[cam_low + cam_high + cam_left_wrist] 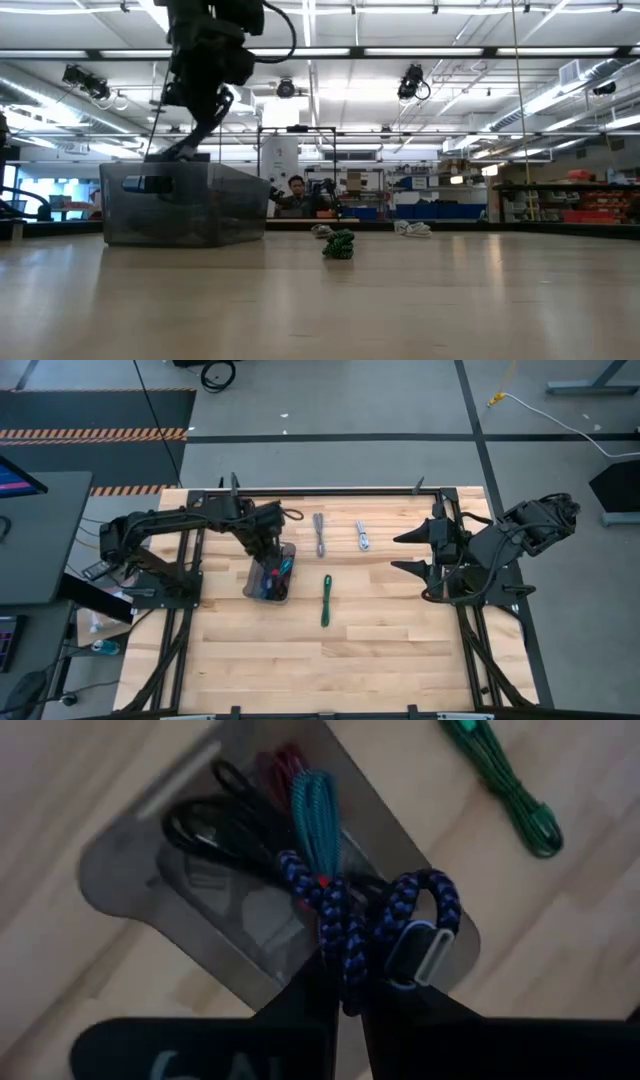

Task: Pick and place USB-C Cables
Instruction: Put the dark blue USB cable into the black bin

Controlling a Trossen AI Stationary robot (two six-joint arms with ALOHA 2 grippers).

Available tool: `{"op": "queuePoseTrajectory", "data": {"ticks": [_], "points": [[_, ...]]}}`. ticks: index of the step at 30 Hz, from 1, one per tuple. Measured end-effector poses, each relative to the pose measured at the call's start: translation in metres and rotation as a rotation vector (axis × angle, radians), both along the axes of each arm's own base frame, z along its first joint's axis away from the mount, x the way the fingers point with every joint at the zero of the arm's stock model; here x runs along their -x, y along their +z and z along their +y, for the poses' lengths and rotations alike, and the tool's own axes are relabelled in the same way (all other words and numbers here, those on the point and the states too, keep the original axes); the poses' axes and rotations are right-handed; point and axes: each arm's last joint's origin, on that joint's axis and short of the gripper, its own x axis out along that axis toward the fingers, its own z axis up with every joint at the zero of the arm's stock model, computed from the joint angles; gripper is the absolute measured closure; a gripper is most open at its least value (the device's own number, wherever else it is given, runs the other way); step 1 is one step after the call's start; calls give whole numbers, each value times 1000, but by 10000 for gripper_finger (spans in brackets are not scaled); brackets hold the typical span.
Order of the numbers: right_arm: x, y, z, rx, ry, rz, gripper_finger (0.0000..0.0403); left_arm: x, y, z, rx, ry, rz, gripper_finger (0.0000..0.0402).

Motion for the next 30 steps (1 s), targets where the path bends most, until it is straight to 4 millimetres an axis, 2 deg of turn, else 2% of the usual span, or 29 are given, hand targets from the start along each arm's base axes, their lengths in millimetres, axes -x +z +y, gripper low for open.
{"op": "queuePoseTrajectory", "data": {"ticks": [6, 11, 17, 24, 30], "points": [[-4, 2, 3, -23, -3, -29, 149, 6, -2, 21, -11, 0, -3, 375], [-8, 1, 5, -46, -14, -36, 149, 15, -5, 27, 32, -44, 50, 375], [-12, 0, 5, -58, -37, -38, 149, 22, -32, 22, 100, -104, 85, 375], [-16, -1, 5, -72, -56, -43, 149, 24, -69, 18, 179, -100, 18, 375], [-17, -1, 5, -83, -58, -52, 149, 21, -75, 18, 170, -84, -23, 369]]}}
